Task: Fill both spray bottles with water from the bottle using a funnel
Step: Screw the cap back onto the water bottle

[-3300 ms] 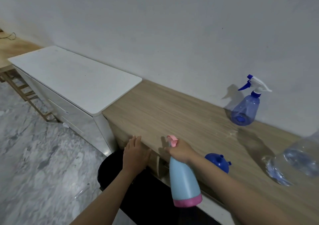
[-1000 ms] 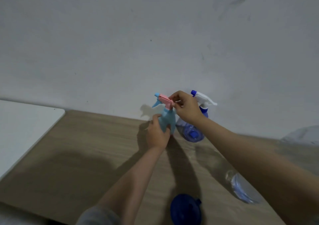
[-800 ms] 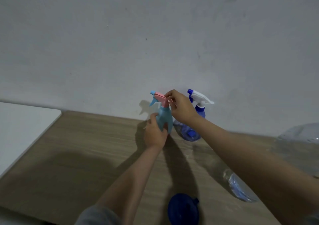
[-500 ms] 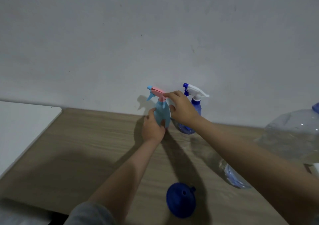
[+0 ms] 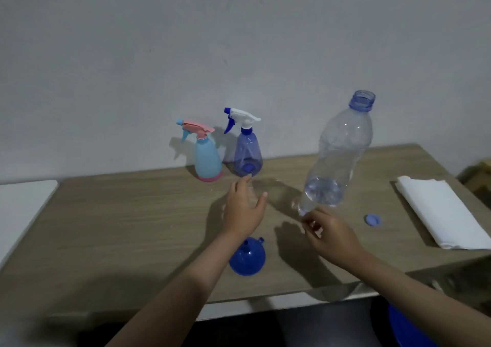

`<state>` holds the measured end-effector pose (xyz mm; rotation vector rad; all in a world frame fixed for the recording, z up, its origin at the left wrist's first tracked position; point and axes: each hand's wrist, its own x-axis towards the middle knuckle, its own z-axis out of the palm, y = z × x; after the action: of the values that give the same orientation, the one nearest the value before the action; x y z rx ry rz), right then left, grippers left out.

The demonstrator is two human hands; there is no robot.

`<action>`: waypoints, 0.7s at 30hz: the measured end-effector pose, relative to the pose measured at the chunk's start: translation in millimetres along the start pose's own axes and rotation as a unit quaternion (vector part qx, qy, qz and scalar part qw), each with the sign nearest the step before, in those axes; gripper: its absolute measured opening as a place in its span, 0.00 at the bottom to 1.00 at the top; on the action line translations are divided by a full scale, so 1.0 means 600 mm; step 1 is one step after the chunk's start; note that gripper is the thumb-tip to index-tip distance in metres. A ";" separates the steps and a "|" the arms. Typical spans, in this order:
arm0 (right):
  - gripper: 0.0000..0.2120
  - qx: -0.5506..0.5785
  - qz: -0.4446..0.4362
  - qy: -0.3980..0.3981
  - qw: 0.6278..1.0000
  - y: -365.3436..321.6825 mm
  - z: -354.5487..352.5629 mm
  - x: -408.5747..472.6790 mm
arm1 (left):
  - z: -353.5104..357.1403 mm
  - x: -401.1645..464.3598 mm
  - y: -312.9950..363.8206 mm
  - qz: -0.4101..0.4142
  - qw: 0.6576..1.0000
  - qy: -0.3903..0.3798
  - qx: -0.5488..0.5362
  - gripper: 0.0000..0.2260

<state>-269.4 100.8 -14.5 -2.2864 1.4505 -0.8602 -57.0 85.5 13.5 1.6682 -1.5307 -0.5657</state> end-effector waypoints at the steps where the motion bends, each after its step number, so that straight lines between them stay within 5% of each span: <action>1: 0.03 -0.022 0.040 0.007 0.999 0.025 -0.011 -0.023 | 0.013 -0.008 0.017 0.008 1.000 -0.015 -0.014 0.25; 4: 0.06 -0.094 0.158 0.004 0.983 0.106 -0.047 -0.055 | 0.050 -0.026 0.078 0.046 0.997 -0.029 -0.051 0.28; 10: 0.30 -0.190 0.252 -0.135 0.939 0.185 -0.100 -0.034 | 0.108 -0.023 0.193 0.101 0.992 0.013 -0.073 0.44; 15: 0.17 -0.223 0.222 -0.191 0.930 0.214 -0.091 -0.023 | 0.149 -0.008 0.226 0.085 0.990 0.058 -0.101 0.45; 18: 0.12 -0.122 0.216 -0.115 0.962 0.219 -0.098 -0.014 | 0.160 -0.008 0.222 0.070 0.989 0.082 -0.099 0.43; 21: 0.06 0.085 0.184 0.096 0.975 0.171 -0.150 0.025 | 0.165 -0.006 0.218 0.065 0.990 0.077 -0.095 0.43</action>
<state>-394.6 47.5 4.6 -1.7730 1.7336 -1.0600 -214.4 69.0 56.8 1.4233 -1.4155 -0.4849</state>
